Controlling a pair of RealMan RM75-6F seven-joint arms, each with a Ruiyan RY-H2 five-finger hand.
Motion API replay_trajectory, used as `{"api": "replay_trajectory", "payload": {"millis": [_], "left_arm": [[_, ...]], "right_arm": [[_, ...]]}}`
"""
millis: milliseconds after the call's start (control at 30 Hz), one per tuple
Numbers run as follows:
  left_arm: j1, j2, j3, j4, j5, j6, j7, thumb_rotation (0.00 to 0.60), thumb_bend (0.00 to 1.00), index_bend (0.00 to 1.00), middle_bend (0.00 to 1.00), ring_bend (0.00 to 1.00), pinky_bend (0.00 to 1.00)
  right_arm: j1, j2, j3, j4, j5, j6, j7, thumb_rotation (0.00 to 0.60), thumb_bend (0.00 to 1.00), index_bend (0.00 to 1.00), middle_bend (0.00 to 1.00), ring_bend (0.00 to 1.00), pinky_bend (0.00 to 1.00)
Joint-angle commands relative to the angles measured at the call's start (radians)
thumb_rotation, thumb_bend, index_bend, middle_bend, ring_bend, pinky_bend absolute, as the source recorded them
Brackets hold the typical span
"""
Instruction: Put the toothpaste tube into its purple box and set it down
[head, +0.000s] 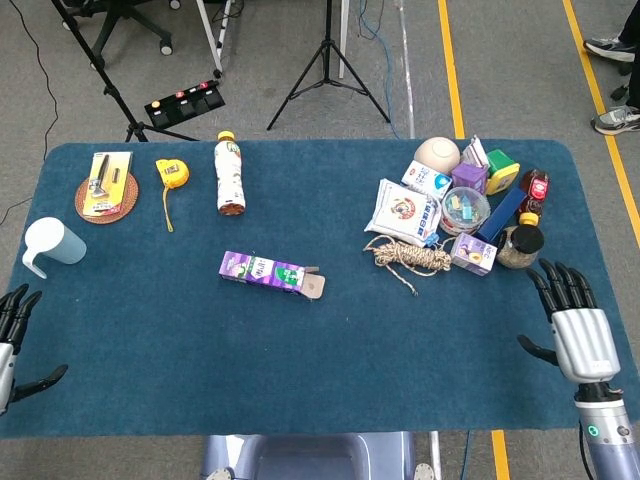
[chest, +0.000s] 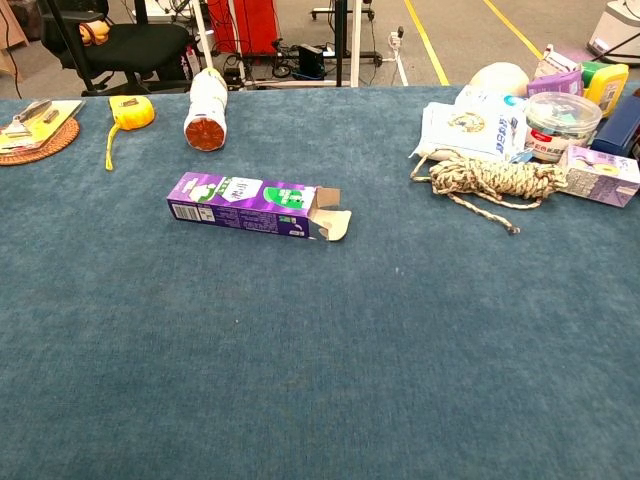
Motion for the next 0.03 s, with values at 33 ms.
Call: {"api": "replay_trajectory", "payload": {"millis": [33], "left_arm": [[0.005, 0.006, -0.008, -0.007, -0.004, -0.022, 0.001, 0.600, 0.09, 0.00, 0.00, 0.00, 0.15]], "right_arm": [[-0.009, 0.002, 0.007, -0.005, 0.005, 0.000, 0.001, 0.600, 0.00, 0.09, 0.04, 0.00, 0.07]]}}
